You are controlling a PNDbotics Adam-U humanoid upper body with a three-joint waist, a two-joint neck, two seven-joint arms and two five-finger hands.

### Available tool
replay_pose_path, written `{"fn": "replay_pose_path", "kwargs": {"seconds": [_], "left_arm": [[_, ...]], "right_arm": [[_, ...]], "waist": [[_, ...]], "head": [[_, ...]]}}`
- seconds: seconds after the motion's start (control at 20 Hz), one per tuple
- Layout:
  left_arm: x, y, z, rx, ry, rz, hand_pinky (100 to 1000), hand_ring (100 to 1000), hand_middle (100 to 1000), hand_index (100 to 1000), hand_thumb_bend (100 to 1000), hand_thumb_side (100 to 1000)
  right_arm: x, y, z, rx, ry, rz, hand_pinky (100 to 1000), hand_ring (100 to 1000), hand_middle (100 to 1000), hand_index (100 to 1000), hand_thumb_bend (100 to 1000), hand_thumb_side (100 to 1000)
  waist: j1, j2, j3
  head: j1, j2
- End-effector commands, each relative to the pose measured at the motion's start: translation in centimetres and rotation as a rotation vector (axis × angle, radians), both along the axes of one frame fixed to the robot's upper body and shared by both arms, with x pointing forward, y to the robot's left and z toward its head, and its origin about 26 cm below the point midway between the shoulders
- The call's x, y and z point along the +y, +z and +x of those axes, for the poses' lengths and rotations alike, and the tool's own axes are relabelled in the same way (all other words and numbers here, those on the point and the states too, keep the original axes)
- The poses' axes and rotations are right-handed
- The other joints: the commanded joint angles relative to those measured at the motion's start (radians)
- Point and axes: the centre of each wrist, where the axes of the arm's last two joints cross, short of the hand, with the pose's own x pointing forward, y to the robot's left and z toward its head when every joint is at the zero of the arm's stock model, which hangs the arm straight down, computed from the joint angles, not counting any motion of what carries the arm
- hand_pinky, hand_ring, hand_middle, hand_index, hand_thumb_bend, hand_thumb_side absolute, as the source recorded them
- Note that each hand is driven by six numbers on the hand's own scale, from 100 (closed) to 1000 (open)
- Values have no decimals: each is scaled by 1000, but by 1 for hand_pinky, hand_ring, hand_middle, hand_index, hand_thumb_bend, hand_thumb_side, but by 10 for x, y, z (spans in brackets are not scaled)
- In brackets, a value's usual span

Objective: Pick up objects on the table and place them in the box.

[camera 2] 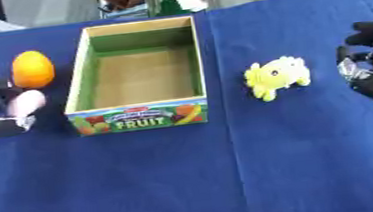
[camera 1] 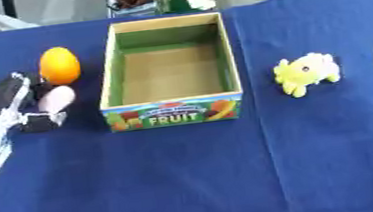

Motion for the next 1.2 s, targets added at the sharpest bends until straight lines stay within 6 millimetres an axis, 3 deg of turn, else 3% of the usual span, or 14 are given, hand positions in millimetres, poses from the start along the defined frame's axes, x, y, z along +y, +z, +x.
{"fn": "replay_pose_path", "kwargs": {"seconds": [0.05,0.45,0.9,1.2], "left_arm": [[4,31,-4,-90,6,-3,476,555,391,551,405,133],[-8,71,-7,-211,-25,-10,478,558,390,552,431,145],[-41,96,9,-256,-141,45,488,561,397,558,437,143],[-60,101,23,-241,-206,104,499,564,405,567,444,146]], "right_arm": [[-5,10,0,-26,-10,-9,618,769,607,778,196,100],[-4,9,0,-22,-7,-12,619,769,607,778,197,100],[0,9,1,-22,14,-16,619,769,607,778,199,100],[4,9,3,-23,31,-21,619,770,607,778,201,100]], "waist": [[2,-19,-1],[5,-24,-3],[-3,-21,-19],[-11,-16,-38]], "head": [[-4,-6],[-3,-6],[14,-10],[26,-15]]}}
